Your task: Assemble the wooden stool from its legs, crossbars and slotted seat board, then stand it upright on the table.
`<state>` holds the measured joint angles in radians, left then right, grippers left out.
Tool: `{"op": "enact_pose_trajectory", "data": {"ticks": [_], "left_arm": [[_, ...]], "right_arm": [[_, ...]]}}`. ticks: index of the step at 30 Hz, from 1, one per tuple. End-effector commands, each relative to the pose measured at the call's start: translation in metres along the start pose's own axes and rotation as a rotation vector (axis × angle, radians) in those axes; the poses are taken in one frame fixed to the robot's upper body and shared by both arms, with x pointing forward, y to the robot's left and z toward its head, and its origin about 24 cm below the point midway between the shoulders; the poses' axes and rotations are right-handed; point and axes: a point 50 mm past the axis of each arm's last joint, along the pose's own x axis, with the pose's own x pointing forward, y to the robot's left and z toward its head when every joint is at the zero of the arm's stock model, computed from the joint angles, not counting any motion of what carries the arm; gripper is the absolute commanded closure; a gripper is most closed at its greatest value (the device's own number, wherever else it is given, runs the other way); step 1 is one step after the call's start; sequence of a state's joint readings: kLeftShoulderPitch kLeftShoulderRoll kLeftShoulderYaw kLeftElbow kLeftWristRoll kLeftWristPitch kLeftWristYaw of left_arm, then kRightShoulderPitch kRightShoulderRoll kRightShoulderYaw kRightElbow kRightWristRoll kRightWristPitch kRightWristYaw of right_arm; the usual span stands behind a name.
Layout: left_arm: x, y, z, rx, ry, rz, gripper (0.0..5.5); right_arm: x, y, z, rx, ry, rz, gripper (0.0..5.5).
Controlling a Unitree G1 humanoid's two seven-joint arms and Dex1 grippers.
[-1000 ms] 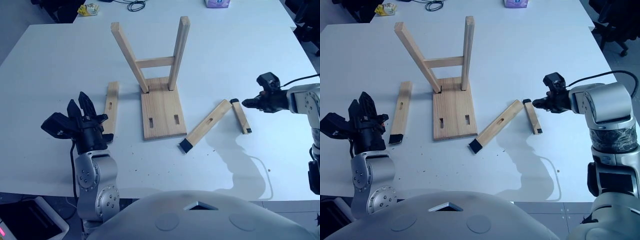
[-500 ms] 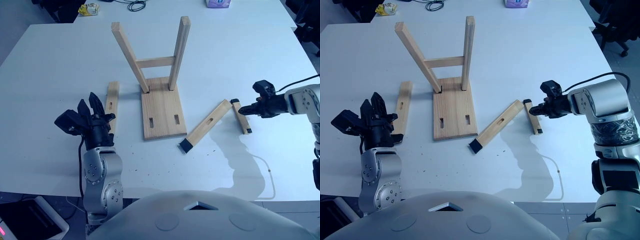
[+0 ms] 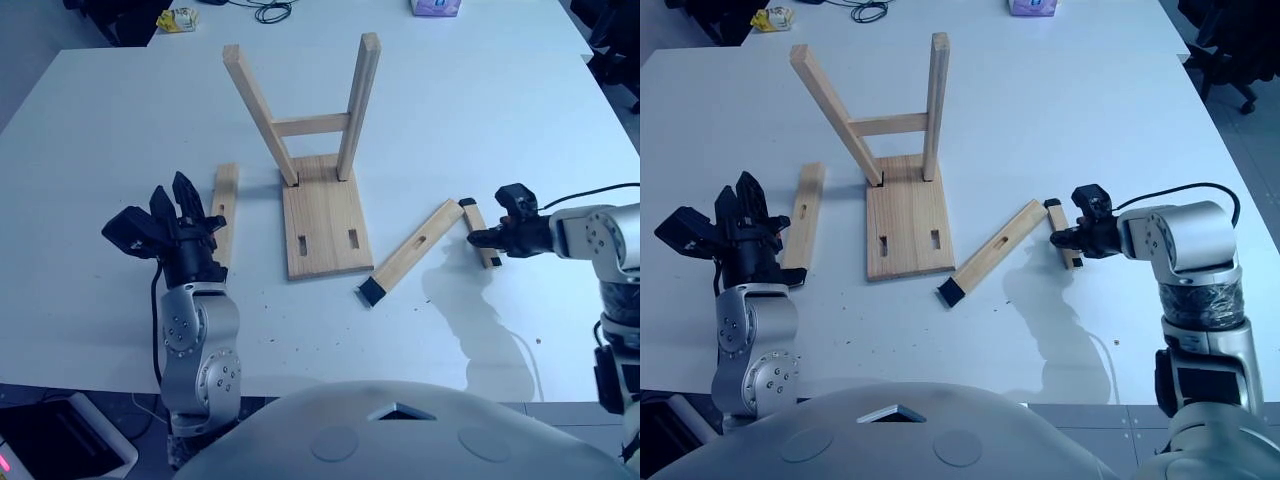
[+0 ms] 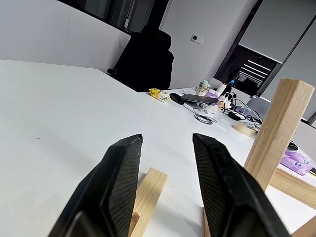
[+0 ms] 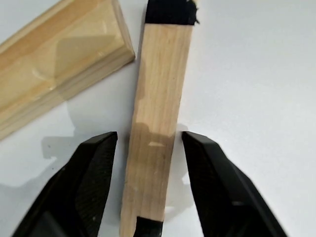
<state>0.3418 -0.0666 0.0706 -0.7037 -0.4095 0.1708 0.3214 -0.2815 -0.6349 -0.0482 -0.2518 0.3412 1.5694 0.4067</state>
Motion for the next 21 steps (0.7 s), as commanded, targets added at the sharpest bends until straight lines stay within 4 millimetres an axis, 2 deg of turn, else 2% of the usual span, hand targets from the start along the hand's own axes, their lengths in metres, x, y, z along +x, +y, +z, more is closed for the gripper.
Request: {"op": "enact_pose_trajectory", "data": {"ticks": [1,3,6,10,11,13,15,18,21], "left_arm": [[0.011,-0.003,0.002,-0.006,0.007,-0.028,3.60],[0.019,-0.004,0.004,-0.001,0.004,-0.047,3.60],[0.029,-0.007,0.008,0.006,0.004,-0.083,3.60],[0.042,-0.008,0.011,0.028,0.010,-0.129,3.60],[0.045,-0.010,0.012,0.030,0.013,-0.144,3.60],[0.054,-0.015,0.013,0.036,0.026,-0.190,3.60],[0.061,-0.024,0.014,0.035,0.044,-0.253,3.60],[0.074,-0.033,0.021,-0.027,0.090,-0.359,3.60],[0.090,-0.038,0.030,-0.097,0.164,-0.466,3.60]], "right_arm": [[0.017,0.001,-0.024,0.102,-0.007,-0.073,3.88],[0.023,0.003,-0.035,0.144,-0.013,-0.097,4.16],[0.028,0.007,-0.048,0.210,-0.014,-0.115,4.19],[0.032,0.010,-0.051,0.311,-0.087,-0.145,4.19],[0.033,0.010,-0.045,0.316,-0.136,-0.160,4.19],[0.037,0.006,-0.022,0.325,-0.290,-0.193,4.19],[0.036,-0.001,0.012,0.366,-0.473,-0.199,4.19],[0.022,-0.012,0.056,0.460,-0.740,-0.155,4.19],[-0.001,-0.017,0.079,0.557,-0.957,-0.053,4.19]]}}
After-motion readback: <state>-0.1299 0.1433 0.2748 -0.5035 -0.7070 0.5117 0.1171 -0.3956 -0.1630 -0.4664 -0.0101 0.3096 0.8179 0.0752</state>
